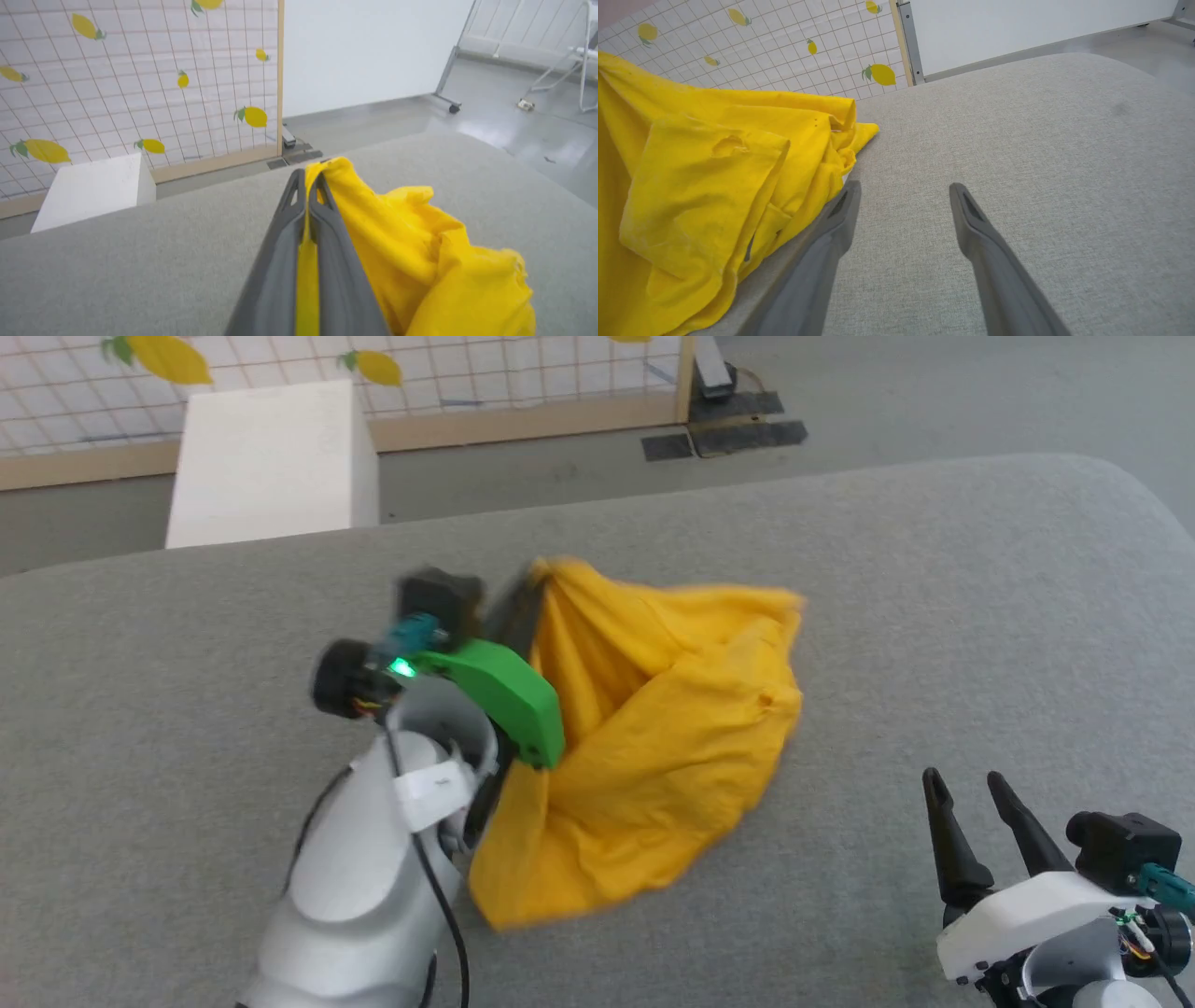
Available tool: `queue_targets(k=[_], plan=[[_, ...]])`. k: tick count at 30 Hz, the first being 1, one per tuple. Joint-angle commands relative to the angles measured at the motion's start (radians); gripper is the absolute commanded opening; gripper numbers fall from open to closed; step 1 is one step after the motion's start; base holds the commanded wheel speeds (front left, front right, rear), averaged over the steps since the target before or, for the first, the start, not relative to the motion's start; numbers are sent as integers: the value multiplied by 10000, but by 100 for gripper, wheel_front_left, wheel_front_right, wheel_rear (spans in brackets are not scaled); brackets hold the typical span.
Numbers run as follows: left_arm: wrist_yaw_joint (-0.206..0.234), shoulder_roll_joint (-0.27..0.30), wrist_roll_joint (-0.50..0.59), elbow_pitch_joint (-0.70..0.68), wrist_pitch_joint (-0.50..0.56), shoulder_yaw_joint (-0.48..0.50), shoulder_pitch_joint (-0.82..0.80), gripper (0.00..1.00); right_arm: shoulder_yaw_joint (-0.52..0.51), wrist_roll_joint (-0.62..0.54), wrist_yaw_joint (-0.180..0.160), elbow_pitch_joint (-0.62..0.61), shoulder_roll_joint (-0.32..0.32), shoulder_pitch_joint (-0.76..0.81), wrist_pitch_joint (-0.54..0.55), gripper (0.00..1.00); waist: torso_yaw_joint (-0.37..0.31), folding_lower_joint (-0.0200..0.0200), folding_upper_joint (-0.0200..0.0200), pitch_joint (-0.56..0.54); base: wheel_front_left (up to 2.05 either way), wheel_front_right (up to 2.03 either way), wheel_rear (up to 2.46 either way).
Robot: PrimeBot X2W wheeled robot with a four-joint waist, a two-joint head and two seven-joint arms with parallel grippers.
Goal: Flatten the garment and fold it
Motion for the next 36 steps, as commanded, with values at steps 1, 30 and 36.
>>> queue_targets(k=[1,30,36], plan=[[196,59,-63,-276,-381,217,72,0,-2,-56,-13,-13,3,-87,-14,100,292,0,0,-196,0,0,0],[2233,430,-1461,-2725,-2499,3231,5856,100,552,-535,-13,-158,3,-250,886,100,1978,0,0,-182,0,0,0],[1668,44,-374,-3302,-2970,3109,4978,100,1612,-1049,-13,308,3,-1791,1511,100,2588,0,0,422,0,0,0]])
